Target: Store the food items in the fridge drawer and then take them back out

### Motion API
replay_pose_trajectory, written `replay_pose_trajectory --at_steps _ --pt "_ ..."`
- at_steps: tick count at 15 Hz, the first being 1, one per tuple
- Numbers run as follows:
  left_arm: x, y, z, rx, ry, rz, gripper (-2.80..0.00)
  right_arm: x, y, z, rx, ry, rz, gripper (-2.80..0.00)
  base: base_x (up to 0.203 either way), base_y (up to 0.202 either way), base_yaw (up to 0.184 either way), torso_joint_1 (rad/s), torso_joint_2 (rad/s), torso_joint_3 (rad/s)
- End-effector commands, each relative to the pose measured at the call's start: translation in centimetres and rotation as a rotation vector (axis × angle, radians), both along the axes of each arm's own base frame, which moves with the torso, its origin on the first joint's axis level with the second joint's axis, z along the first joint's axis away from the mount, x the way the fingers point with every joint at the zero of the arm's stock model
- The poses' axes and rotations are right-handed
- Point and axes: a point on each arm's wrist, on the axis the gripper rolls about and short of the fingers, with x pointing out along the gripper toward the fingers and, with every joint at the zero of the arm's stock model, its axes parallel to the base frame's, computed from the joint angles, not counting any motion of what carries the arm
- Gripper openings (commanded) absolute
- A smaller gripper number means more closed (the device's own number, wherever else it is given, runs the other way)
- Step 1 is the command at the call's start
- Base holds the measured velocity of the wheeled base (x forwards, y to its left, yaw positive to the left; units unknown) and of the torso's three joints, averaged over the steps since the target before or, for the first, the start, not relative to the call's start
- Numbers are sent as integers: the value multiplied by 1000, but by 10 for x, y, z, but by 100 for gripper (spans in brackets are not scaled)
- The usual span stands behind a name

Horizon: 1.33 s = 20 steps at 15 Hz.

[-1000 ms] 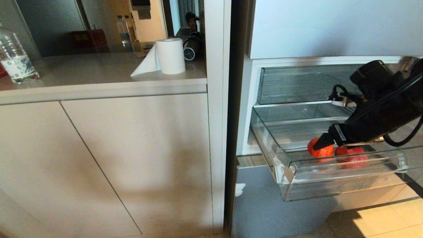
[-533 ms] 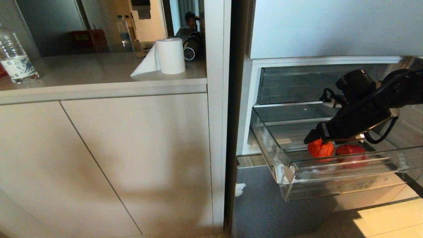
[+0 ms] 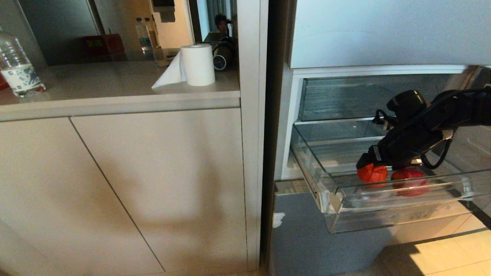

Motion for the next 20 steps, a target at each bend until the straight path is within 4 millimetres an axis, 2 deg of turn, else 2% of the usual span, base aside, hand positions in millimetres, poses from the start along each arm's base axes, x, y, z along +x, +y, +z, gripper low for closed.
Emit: replay_pose_trajectory --at_steps 1,5,9,10,14,16,17,20 --pt "0 0 0 0 3 0 -280 7 0 -12 2 29 0 0 0 0 0 0 0 0" --pt "0 0 0 0 3 0 -280 18 0 -29 3 63 1 0 0 0 0 0 0 0" --pt "0 0 0 0 2 0 -280 24 0 -36 3 56 -1 0 0 0 0 0 0 0" --pt "0 0 0 0 3 0 -280 24 0 -36 3 55 -1 -280 0 0 0 0 0 0" --pt "0 0 0 0 3 0 -280 23 0 -35 3 52 -2 -280 0 0 0 0 0 0" --pt "0 0 0 0 2 0 -280 18 0 -25 3 32 -3 -280 0 0 0 0 0 0" --pt "0 0 0 0 3 0 -280 12 1 -15 6 10 -4 -280 0 0 0 0 0 0" --pt "0 0 0 0 3 0 -280 -25 2 41 15 -117 -4 -280 0 0 0 0 0 0"
